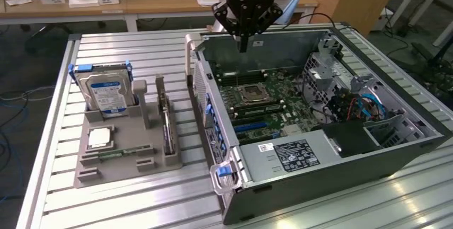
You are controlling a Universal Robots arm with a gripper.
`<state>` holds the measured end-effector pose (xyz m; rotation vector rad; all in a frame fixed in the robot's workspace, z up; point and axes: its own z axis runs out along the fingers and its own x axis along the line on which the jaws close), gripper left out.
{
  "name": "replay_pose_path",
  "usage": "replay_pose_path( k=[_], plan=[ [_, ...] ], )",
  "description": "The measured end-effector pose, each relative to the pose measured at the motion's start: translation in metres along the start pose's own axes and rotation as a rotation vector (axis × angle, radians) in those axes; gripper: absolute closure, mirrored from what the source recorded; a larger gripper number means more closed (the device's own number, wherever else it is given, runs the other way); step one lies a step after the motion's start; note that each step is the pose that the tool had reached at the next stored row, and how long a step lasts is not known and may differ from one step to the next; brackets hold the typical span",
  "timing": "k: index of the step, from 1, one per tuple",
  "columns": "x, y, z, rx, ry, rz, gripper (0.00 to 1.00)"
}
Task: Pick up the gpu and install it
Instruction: 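Reach for the gpu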
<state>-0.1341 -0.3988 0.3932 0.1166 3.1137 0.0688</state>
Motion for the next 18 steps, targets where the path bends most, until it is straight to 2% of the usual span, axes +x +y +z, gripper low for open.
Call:
replay_pose_path(
  k=[18],
  plan=[
    [0.012, -0.0009, 0.0000, -0.0001, -0.0001, 0.000, 0.89]
  ],
)
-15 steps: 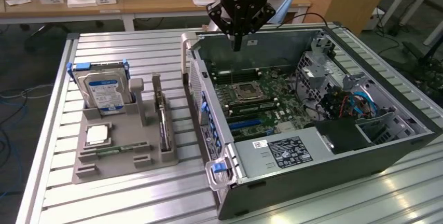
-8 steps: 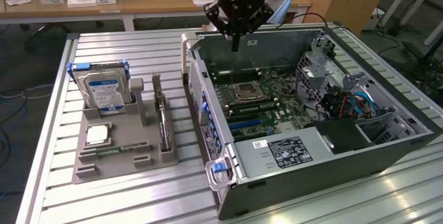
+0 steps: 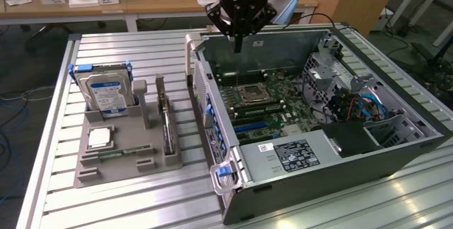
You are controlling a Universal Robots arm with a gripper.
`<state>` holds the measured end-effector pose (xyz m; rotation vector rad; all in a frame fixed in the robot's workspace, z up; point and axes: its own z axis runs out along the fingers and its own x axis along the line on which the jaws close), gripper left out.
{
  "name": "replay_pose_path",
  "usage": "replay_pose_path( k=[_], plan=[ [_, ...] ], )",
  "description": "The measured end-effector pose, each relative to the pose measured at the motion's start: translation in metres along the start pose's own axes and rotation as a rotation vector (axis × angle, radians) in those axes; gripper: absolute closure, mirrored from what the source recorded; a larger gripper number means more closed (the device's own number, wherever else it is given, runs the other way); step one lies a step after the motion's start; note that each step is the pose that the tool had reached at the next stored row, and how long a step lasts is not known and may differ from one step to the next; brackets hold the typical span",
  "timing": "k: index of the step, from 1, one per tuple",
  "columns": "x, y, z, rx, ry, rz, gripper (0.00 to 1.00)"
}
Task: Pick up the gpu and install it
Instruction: 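Reach for the gpu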
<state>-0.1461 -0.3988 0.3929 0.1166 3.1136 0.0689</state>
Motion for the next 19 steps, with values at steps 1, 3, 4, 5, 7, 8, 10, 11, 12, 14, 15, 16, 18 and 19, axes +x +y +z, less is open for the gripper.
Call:
replay_pose_path(
  k=[1, 3, 4, 5, 7, 8, 10, 11, 12, 14, 15, 16, 18, 19],
  plan=[
    [0.001, 0.0000, 0.0000, 0.0000, 0.0001, 0.000, 0.89],
    [0.002, -0.0002, 0.0000, 0.0000, 0.0000, 0.000, 0.89],
    [0.003, -0.0003, -0.0001, 0.0001, 0.0001, 0.000, 0.89],
    [0.004, -0.0003, 0.0000, 0.0001, 0.0001, 0.000, 0.89],
    [0.007, -0.0005, -0.0001, 0.0001, 0.0001, 0.000, 0.89],
    [0.008, -0.0006, -0.0001, 0.0001, 0.0001, 0.000, 0.89],
    [0.012, -0.0009, -0.0001, 0.0001, 0.0001, 0.000, 0.89],
    [0.013, -0.0010, 0.0000, 0.0000, 0.0000, 0.000, 0.89],
    [0.014, -0.0011, -0.0001, 0.0001, 0.0001, 0.000, 0.89],
    [0.017, -0.0013, -0.0001, 0.0000, 0.0000, 0.000, 0.89],
    [0.019, -0.0014, -0.0001, 0.0000, 0.0000, 0.000, 0.89],
    [0.020, -0.0015, -0.0001, 0.0001, 0.0000, 0.000, 0.89],
    [0.023, -0.0017, -0.0001, 0.0001, 0.0001, 0.000, 0.89],
    [0.025, -0.0019, -0.0001, 0.0001, 0.0001, 0.000, 0.89]
  ],
)
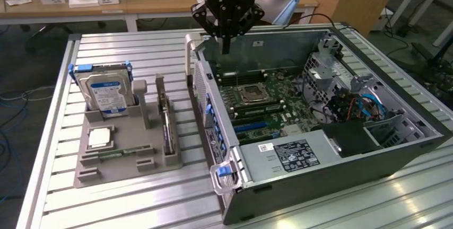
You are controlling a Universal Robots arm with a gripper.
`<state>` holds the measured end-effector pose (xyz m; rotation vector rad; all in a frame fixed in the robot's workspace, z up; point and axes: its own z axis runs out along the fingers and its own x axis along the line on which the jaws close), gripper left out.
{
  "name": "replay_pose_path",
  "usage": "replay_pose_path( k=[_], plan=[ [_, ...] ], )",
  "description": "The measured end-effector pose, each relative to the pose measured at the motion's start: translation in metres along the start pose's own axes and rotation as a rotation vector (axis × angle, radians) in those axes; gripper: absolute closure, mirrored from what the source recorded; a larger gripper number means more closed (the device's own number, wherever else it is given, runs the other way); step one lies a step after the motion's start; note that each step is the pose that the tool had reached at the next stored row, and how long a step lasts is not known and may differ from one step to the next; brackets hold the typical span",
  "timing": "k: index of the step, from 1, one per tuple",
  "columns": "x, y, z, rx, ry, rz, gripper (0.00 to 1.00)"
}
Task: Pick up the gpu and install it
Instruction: 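Reach for the gpu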
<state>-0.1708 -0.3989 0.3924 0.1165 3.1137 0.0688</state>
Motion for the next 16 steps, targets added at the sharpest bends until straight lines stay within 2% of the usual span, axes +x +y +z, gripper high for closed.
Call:
replay_pose_path(
  k=[16],
  plan=[
    [0.023, -0.0017, 0.0000, -0.0001, -0.0001, 0.000, 0.89]
  ],
)
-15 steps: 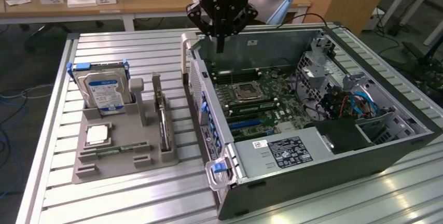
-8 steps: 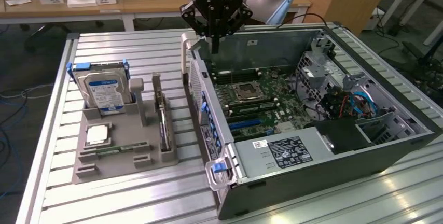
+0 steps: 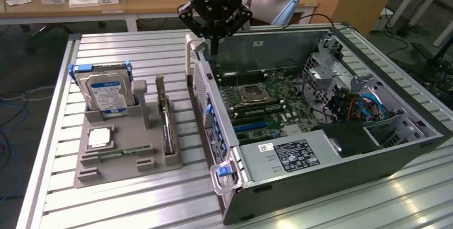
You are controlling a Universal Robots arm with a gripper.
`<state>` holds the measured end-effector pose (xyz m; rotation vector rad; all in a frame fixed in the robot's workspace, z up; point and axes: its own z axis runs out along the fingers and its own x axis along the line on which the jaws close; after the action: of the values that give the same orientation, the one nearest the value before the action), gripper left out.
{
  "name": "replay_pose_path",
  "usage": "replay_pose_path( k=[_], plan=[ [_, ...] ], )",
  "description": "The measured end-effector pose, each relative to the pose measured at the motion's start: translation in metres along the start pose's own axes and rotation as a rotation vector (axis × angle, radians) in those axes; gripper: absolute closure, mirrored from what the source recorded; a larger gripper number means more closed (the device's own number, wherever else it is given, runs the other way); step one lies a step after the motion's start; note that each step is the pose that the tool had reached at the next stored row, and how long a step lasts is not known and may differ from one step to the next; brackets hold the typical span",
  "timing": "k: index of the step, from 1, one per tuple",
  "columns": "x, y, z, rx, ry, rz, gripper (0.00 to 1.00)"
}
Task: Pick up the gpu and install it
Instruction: 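Reach for the gpu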
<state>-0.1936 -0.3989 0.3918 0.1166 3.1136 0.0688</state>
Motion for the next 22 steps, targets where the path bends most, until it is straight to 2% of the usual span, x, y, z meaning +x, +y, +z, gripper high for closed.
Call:
replay_pose_path(
  k=[4, 22],
  plan=[
    [0.008, -0.0006, 0.0001, 0.0000, 0.0001, 0.000, 0.89],
    [0.059, -0.0044, 0.0004, 0.0000, 0.0001, 0.000, 0.89]
  ],
)
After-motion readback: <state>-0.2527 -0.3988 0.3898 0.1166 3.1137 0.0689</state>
